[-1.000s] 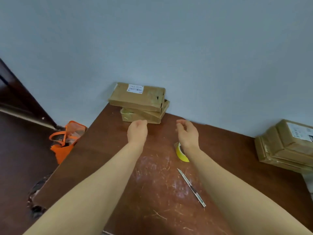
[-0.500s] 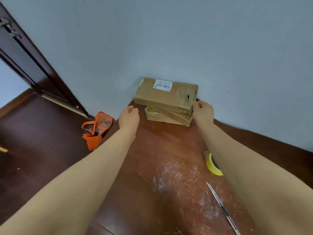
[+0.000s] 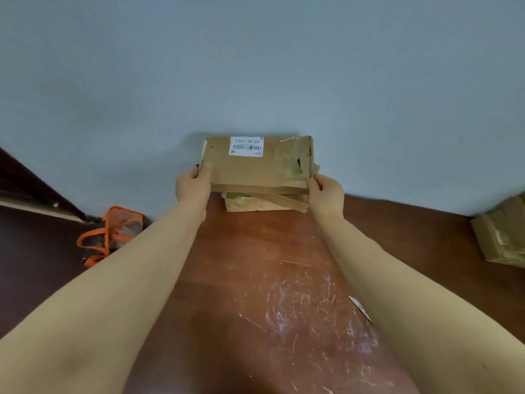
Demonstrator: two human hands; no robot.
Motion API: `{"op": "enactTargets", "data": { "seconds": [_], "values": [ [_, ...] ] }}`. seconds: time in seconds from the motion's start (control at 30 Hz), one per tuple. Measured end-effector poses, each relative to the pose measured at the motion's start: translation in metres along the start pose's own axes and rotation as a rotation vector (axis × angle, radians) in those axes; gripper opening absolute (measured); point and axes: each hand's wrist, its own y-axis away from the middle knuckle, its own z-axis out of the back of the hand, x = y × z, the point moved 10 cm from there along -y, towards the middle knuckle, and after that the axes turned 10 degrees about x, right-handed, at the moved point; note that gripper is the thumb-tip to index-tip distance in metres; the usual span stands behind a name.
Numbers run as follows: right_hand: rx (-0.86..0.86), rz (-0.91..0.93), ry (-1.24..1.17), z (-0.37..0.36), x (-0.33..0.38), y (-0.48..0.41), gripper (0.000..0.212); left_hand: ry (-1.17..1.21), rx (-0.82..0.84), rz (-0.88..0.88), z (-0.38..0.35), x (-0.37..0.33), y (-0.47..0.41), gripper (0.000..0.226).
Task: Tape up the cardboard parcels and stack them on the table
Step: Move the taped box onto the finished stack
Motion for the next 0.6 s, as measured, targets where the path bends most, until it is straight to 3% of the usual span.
{"op": "enactTargets", "data": {
  "seconds": [0.13,0.3,0.6],
  "values": [
    [-0.040,0.064,-0.050,0.014,-0.003,0.040,0.024,-0.095,-0.065,-0.048,0.014,0.002,0.027,0.037],
    [-0.037,0.013,-0.098,0.020,-0.051,0.091,0.032,-0.240,-0.048,0.028,0.021,0.044,0.072,0.056],
    [0.209,-0.130,-0.022,0.001,-0.154,0.153,0.033,-0.549,-0.025,0.208,0.025,0.135,0.162,0.032]
  ]
}}
